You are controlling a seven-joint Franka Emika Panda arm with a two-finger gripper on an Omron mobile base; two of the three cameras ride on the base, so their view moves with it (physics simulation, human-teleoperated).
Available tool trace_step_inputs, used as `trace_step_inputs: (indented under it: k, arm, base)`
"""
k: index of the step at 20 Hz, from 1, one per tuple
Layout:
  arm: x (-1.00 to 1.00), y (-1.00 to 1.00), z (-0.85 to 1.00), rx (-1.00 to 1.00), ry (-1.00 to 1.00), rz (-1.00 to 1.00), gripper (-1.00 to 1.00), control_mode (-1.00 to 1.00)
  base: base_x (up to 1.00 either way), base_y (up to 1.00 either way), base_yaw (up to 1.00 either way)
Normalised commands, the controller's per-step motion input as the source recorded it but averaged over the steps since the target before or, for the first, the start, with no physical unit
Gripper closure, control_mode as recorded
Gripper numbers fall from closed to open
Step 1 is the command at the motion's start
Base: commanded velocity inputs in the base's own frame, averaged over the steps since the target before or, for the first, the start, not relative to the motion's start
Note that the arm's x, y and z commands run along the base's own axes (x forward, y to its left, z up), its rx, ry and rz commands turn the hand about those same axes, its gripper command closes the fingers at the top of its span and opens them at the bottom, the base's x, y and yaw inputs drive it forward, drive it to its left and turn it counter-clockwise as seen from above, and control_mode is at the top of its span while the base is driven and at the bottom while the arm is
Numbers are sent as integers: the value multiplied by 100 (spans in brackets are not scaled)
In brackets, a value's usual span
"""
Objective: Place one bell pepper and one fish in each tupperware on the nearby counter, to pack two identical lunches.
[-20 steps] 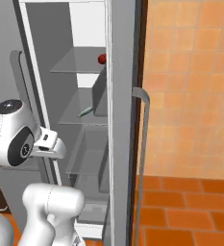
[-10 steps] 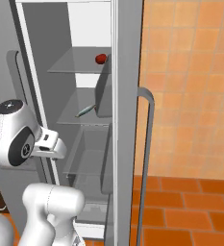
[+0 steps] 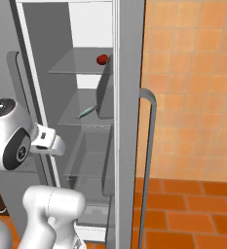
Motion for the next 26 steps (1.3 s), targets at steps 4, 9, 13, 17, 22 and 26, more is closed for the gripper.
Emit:
trace_step_inputs:
  k: [4, 9, 13, 17, 22, 26]
  arm:
    - [34, 2, 88, 0, -39, -2, -100, -100]
    - [66, -2, 93, -1, -13, -22, -100, -100]
    - [67, -26, 84, 0, -2, -15, -100, -100]
    - [62, -19, 59, 0, -1, -5, -100, -100]
    - [85, -8, 2, -1, 0, 0, -100, -100]
    - [60, -12, 2, 0, -32, 0, -100, -100]
  base:
    - [0, 0, 0]
    - [0, 0, 0]
    - [0, 0, 0]
    - [0, 0, 0]
    - [0, 0, 0]
    - [0, 0, 0]
